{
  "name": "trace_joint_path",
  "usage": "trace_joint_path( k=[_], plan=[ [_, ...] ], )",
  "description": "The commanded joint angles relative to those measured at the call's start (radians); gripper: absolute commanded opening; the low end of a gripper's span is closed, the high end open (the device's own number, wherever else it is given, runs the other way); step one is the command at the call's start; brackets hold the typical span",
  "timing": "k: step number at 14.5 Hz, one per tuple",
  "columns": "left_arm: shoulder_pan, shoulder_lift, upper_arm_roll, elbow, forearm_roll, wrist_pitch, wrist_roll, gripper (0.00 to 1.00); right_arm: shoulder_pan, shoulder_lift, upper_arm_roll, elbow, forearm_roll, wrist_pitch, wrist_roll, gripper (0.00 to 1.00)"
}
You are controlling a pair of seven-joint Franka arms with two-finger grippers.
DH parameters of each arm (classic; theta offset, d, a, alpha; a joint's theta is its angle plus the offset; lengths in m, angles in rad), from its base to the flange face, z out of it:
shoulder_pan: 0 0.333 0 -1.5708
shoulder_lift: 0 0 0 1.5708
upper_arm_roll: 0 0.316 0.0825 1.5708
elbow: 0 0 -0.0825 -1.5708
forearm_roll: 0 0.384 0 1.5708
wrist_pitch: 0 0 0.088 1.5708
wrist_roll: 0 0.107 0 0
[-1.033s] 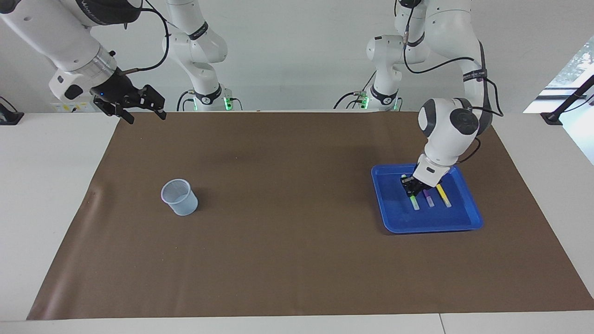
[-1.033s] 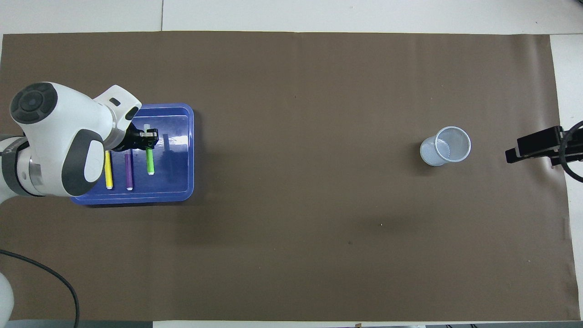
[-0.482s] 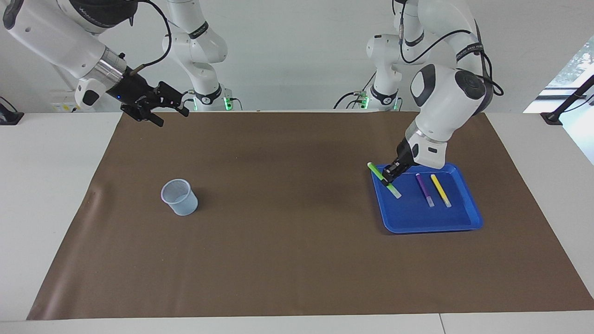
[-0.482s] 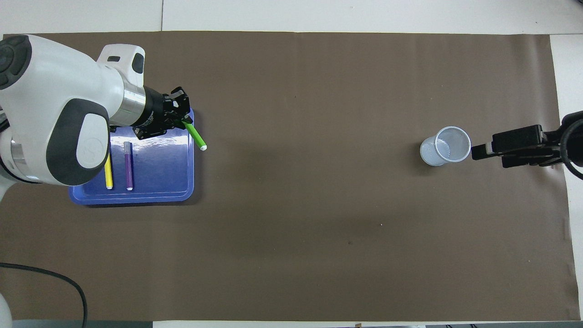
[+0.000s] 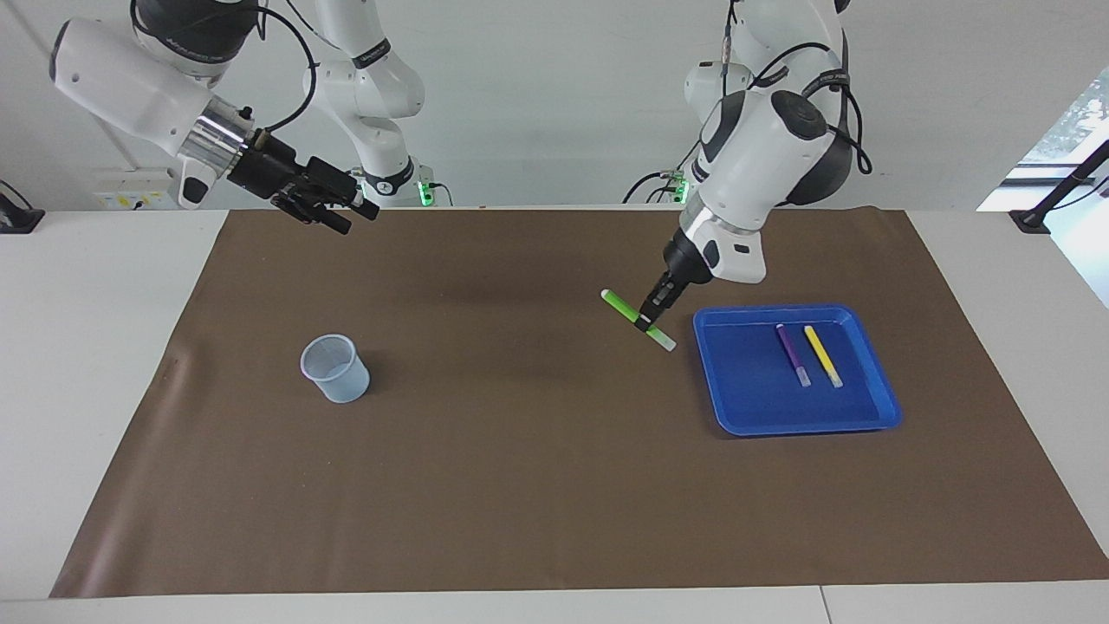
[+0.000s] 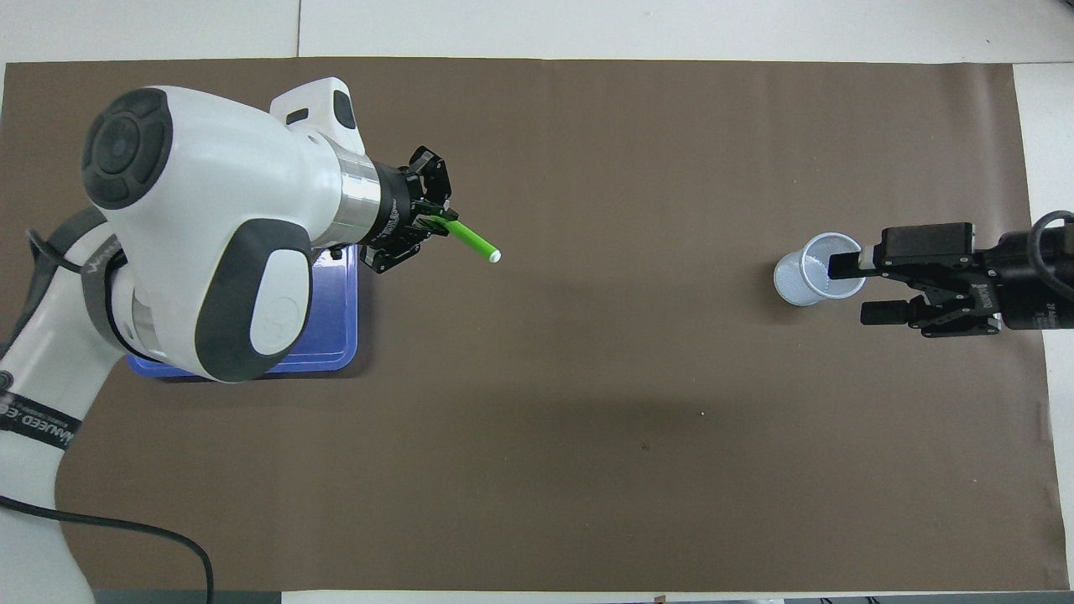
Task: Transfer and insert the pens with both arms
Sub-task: 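Lift the green pen toward the right gripper while the right gripper approaches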
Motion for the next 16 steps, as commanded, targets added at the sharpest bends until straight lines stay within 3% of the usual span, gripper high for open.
trace_joint_path(
  k=[1, 3, 5, 10, 14, 16],
  plan=[
    [-0.101, 0.021, 0.016, 0.017, -0.017, 0.106, -0.22, 0.0, 0.092, -0.047, 0.01, -0.134, 0.135, 0.165, 0.024, 1.0],
    [-0.155, 0.024, 0.016, 0.015, -0.014, 0.179, -0.375, 0.0, 0.169, -0.011, 0.01, -0.143, 0.183, 0.256, 0.019, 1.0],
    [-0.2, 0.024, 0.016, 0.014, -0.014, 0.188, -0.45, 0.0, 0.174, 0.035, 0.01, -0.154, 0.272, 0.265, -0.019, 1.0],
    [-0.253, 0.024, 0.016, 0.008, -0.015, 0.219, -0.501, 0.0, 0.192, 0.066, 0.01, -0.143, 0.326, 0.286, -0.044, 1.0],
    [-0.272, 0.026, 0.016, 0.003, -0.014, 0.26, -0.523, 0.0, 0.22, 0.069, 0.013, -0.142, 0.338, 0.316, -0.04, 0.93],
    [-0.275, 0.026, 0.016, 0.002, -0.014, 0.263, -0.523, 0.0, 0.227, 0.069, 0.013, -0.142, 0.338, 0.32, -0.04, 0.84]
  ],
)
